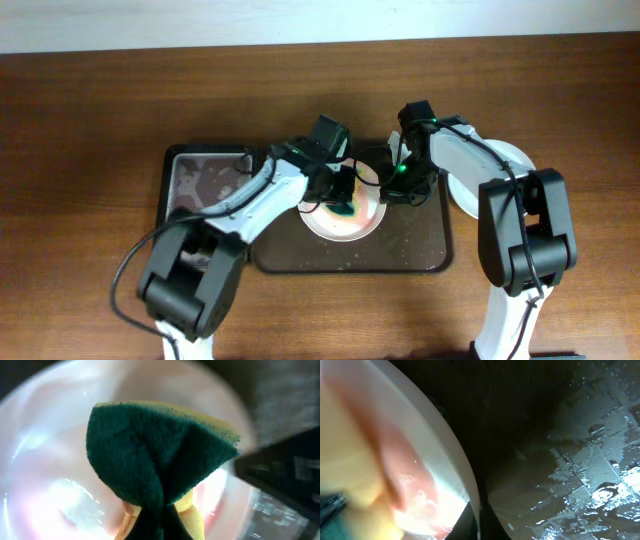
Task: Clean dirty plates on tray and stack at the side
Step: 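Scrub the pink-rimmed plate with the sponge in the left gripper, then return the sponge to the metal tray with the left gripper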
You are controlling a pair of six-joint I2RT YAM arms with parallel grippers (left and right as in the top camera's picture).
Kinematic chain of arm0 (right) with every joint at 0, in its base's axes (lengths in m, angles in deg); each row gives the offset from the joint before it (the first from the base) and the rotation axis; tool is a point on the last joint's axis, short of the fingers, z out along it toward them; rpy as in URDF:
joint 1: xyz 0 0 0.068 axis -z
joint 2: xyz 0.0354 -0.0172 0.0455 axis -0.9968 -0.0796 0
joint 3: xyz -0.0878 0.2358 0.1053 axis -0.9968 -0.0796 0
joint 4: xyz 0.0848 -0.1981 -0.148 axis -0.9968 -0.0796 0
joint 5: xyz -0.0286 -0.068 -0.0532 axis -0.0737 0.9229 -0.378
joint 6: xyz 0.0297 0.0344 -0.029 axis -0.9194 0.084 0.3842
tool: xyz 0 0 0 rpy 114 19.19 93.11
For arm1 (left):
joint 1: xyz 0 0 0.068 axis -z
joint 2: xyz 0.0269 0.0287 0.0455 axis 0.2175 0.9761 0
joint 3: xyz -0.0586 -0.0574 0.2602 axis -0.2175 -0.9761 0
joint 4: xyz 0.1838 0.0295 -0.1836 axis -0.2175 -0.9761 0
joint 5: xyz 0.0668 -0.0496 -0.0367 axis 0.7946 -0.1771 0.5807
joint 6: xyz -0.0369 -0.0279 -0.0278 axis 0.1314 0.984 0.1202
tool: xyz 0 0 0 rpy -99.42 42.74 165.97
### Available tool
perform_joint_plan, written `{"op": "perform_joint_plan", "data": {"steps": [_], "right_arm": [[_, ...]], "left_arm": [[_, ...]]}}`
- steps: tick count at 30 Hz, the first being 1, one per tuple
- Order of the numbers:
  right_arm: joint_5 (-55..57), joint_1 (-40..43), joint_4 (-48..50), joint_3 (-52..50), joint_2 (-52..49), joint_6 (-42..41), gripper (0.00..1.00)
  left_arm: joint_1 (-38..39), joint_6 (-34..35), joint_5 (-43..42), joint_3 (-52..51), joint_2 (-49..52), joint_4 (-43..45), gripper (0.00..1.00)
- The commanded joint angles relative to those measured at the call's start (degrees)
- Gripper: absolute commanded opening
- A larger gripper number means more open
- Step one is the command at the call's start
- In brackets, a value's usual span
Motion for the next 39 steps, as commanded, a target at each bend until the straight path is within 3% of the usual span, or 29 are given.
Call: {"op": "perform_joint_plan", "data": {"steps": [1, 5, 8, 10, 12, 18, 21, 24, 26, 35, 36, 37, 38, 39], "right_arm": [[2.91, 0.66, -0.7, -0.63, -0.85, 0.15, 0.04], [2.91, 0.63, -0.68, -0.63, -0.85, 0.15, 0.04], [2.91, 0.63, -0.68, -0.63, -0.85, 0.15, 0.04], [2.93, 0.66, -0.85, -0.63, -0.85, 0.17, 0.04], [2.95, 0.66, -0.92, -0.63, -0.85, 0.15, 0.04], [2.93, 0.66, -1.09, -0.63, -0.85, 0.15, 0.04], [2.93, 0.63, -1.07, -0.63, -0.85, 0.15, 0.09], [2.93, 0.66, -1.07, -0.63, -0.85, 0.15, 0.1], [2.93, 0.63, -1.07, -0.63, -0.85, 0.15, 0.1], [2.93, 0.63, -1.07, -0.63, -0.85, 0.15, 0.1], [2.93, 0.63, -1.09, -0.63, -0.85, 0.15, 0.1], [2.93, 0.63, -1.09, -0.63, -0.85, 0.15, 0.1], [2.93, 0.63, -1.11, -0.63, -0.85, 0.15, 0.09], [2.93, 0.66, -1.11, -0.63, -0.85, 0.15, 0.1]], "left_arm": [[-0.81, 1.03, 10.01, 0.76, 4.07, -0.9, 0.0], [-3.52, 0.96, 14.34, 0.79, 3.56, -3.39, 0.0], [-5.81, -4.35, 14.36, 0.79, 1.38, -5.77, 0.0], [-5.86, -8.31, 13.2, 0.81, -1.03, -7.5, 0.0], [-5.81, -11.76, 6.95, 0.81, -4.98, -10.49, 0.0], [-9.86, -11.91, 6.86, 0.81, -15.96, -13.29, 0.0], [-14.93, -11.93, 8.33, 0.76, -15.67, -16.81, 0.0], [-19.34, -13.22, 15.54, 0.42, -14.49, -19.96, 0.0], [-22.16, -16.46, 15.96, -0.81, -13.35, -20.02, 0.0], [-29.33, -17.05, 15.65, -5.14, -5.66, -15.37, 0.0], [-29.29, -17.05, 15.65, -5.14, -4.79, -14.69, 0.14], [-29.29, -17.03, 15.67, -5.16, -4.02, -14.73, 0.53], [-29.31, -17.05, 15.67, -5.22, -3.72, -15.43, 0.77], [-29.33, -17.05, 15.67, -5.22, -3.63, -16.57, 0.8]]}}
